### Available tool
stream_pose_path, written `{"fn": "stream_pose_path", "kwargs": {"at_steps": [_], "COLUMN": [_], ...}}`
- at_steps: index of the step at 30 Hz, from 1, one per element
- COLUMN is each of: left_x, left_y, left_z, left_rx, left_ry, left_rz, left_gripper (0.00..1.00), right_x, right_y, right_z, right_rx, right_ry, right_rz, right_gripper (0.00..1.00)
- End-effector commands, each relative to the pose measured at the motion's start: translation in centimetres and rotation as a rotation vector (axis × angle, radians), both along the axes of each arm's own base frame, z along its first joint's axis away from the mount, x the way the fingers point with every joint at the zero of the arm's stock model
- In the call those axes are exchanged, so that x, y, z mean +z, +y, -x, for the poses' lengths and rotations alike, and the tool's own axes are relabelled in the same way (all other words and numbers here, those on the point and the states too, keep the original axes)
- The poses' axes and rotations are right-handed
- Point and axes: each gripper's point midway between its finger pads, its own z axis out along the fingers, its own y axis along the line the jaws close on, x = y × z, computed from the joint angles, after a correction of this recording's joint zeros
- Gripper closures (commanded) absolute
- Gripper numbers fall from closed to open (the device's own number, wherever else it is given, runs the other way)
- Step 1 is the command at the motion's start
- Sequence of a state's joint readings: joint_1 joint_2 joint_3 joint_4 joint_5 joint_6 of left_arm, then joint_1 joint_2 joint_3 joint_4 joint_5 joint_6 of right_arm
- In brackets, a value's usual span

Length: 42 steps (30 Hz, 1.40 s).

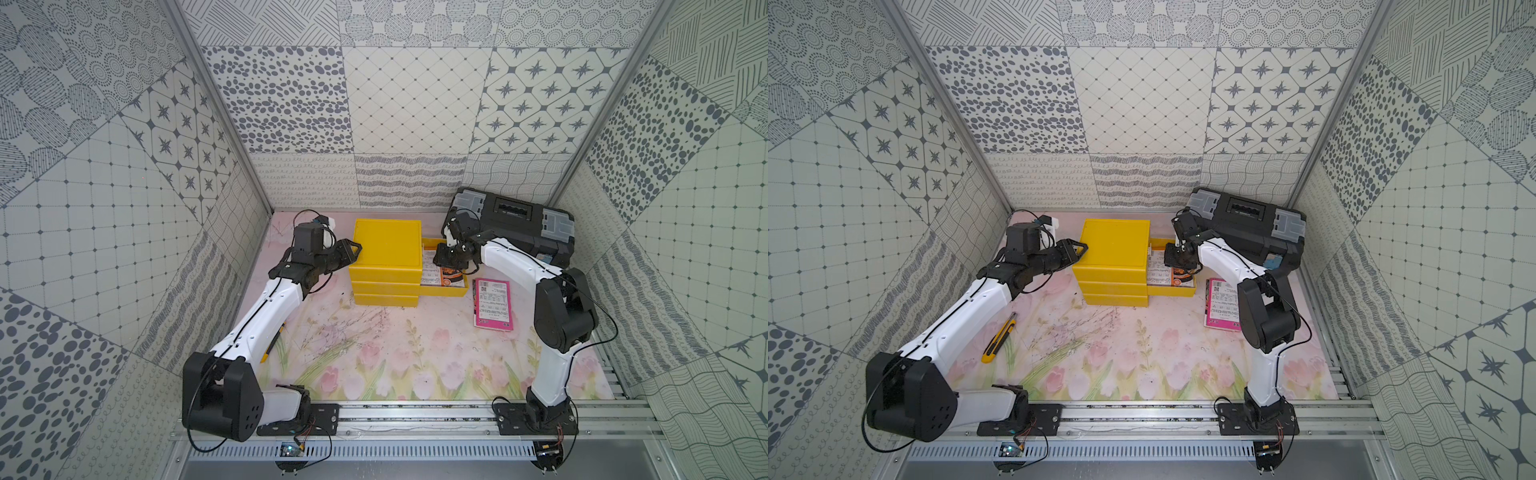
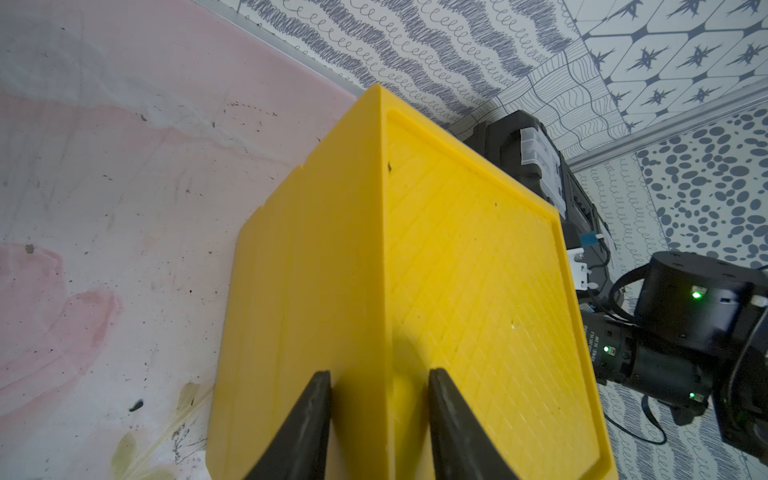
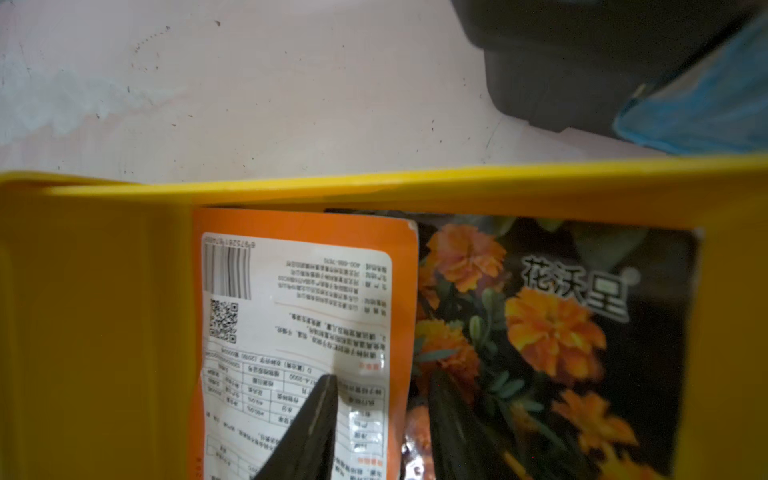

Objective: Take the seed bags out of the drawer
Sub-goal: Adjust the seed packet in the drawer, then pick up the seed packet from the drawer.

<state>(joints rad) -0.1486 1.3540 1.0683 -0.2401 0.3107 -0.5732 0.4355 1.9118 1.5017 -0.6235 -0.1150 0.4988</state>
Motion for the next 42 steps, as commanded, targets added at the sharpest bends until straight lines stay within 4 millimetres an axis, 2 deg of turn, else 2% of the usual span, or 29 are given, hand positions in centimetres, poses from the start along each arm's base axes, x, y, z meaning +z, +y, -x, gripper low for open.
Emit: {"fn": "stream_pose_path", "kwargs": {"at_steps": [1, 5, 15, 23, 26, 31, 42], "left_x": [-8.2, -8.3, -8.3, -8.2, -8.2, -8.1, -8.0], "left_y": [1.0, 0.9, 1.0, 1.0, 1.0, 1.0, 1.0], "left_z": [6.9, 6.9, 7.0, 7.0, 7.1, 7.0, 7.0], "left_rx": [-0.034, -0.036, -0.036, -0.034, -0.035, -0.035, -0.033], "left_ry": [0.415, 0.415, 0.417, 0.416, 0.418, 0.416, 0.413], "left_rz": [-0.098, -0.097, -0.099, -0.100, -0.099, -0.099, -0.096], "left_gripper": [0.60, 0.60, 0.60, 0.60, 0.60, 0.60, 0.60], "right_x": [-0.7, -1.5, -2.8, -2.1, -1.1, 1.7, 9.6], "right_y": [0.5, 1.3, 2.9, 3.5, 3.6, 3.2, -1.0], "right_z": [-0.8, -0.7, -0.5, -0.5, -0.5, -0.4, 0.7], "right_rx": [-0.009, -0.009, -0.020, -0.030, -0.029, -0.031, -0.046], "right_ry": [-0.007, 0.013, 0.056, 0.058, 0.047, -0.002, -0.139], "right_rz": [0.002, -0.043, -0.149, -0.233, -0.259, -0.290, -0.291], "right_gripper": [0.58, 0.60, 0.79, 0.98, 1.00, 1.00, 1.00]}}
